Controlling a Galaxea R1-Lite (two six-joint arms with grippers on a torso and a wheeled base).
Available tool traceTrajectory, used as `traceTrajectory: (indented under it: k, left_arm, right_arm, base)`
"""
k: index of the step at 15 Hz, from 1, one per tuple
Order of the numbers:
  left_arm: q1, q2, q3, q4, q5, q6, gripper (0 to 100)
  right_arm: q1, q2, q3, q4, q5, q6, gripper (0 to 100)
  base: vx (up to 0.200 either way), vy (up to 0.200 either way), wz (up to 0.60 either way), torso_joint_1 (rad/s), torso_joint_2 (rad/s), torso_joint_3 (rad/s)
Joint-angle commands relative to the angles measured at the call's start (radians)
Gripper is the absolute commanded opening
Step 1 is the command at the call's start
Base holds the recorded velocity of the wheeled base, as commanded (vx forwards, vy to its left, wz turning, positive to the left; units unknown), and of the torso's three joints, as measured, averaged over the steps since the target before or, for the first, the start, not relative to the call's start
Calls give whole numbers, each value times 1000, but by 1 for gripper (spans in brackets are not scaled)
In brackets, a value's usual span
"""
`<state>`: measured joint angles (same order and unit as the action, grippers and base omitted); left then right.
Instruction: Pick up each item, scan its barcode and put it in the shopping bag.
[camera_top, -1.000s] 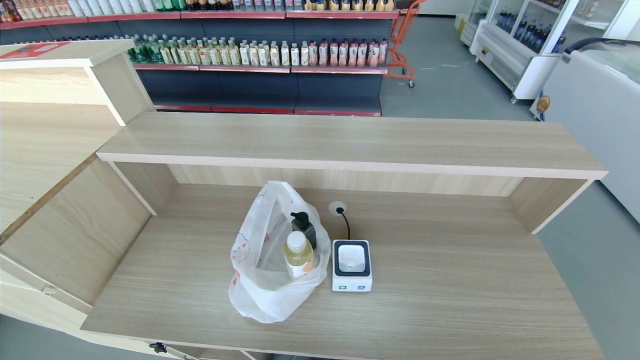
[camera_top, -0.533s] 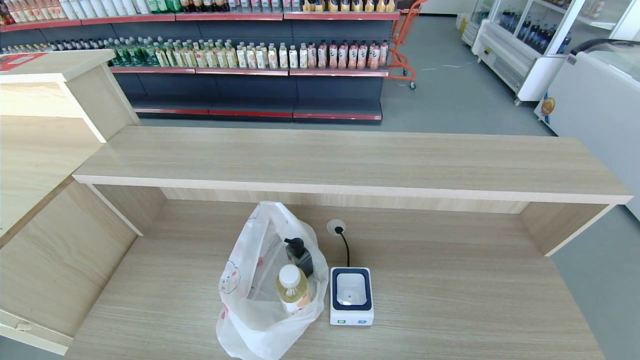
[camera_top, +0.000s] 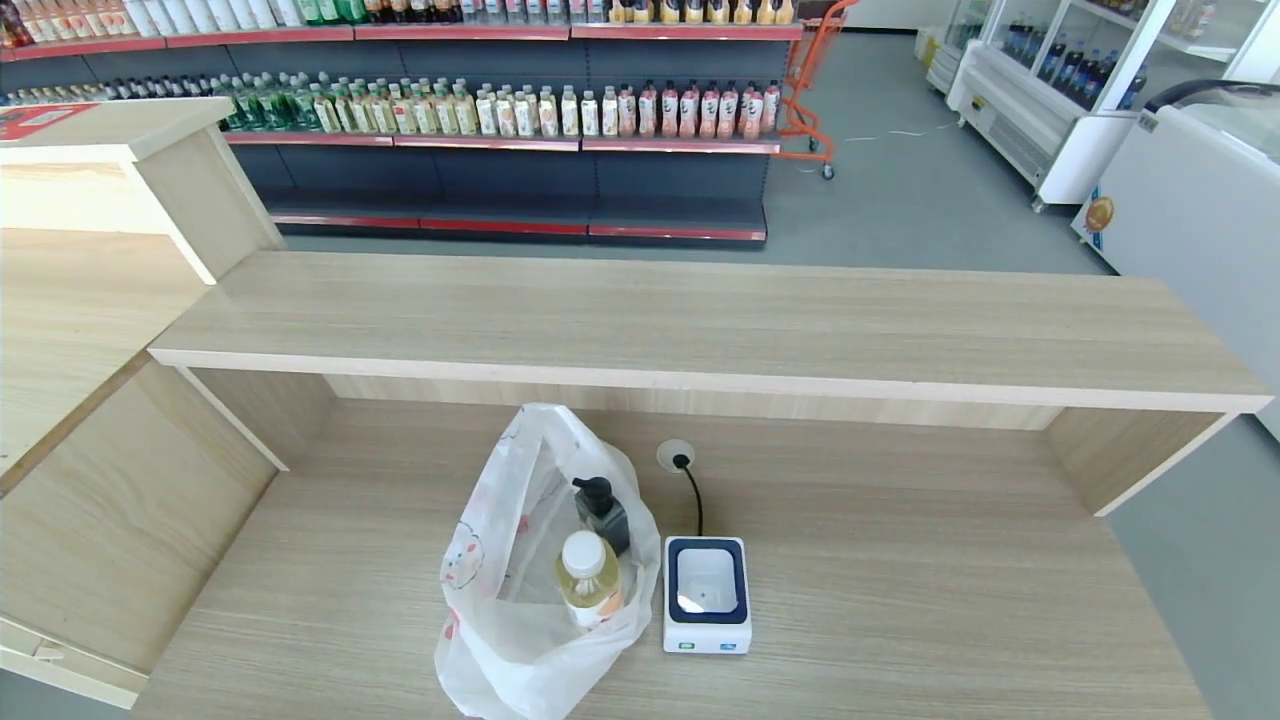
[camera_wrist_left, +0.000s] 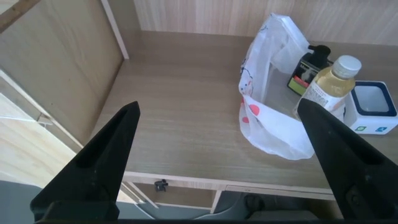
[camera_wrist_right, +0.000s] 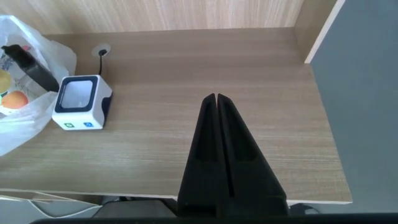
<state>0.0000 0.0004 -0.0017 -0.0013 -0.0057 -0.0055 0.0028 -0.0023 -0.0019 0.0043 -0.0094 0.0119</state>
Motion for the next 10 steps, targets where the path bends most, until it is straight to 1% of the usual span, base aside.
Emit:
traceTrajectory:
  k: [1,10]
  left_arm:
    - [0,0,0,0,0,-1,100]
    - [0,0,0,0,0,-1,100]
  right_arm:
    - [0,2,0,0,0,0,0]
    - [0,2,-1,0,0,0,0]
  base:
    - [0,0,0,0,0,0]
    - [0,0,0,0,0,0]
